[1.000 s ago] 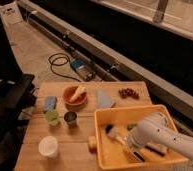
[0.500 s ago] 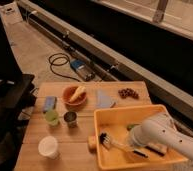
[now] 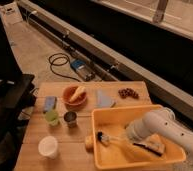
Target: Wipe tray with brush
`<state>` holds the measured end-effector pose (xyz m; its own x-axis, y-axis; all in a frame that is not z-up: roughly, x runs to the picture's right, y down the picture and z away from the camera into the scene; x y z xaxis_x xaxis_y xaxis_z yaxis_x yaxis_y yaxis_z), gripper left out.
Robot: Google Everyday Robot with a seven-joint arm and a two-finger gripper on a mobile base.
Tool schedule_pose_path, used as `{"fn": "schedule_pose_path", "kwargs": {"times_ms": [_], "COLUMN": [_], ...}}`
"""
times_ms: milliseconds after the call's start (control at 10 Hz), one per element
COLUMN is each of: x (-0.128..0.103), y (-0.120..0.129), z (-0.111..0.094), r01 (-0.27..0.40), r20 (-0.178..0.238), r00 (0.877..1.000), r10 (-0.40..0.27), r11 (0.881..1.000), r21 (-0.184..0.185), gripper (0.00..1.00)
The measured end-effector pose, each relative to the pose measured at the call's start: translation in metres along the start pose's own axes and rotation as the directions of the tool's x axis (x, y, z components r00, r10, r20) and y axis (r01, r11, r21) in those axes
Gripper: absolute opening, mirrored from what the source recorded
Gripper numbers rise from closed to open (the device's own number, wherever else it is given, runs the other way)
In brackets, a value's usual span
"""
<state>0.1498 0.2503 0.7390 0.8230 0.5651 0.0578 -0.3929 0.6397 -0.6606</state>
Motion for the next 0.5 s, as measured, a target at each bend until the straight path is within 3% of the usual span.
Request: {"fn": "schedule_pose_path", "kwargs": {"times_ms": [500], "x": [0.016], "y": [-0.048], "z": [-0.028], "r01": [-0.010], "r20": [-0.018], "r00": [1.000], "r10": [0.011], "r11": [0.998], "r21": [0.060], "gripper": [0.00]}}
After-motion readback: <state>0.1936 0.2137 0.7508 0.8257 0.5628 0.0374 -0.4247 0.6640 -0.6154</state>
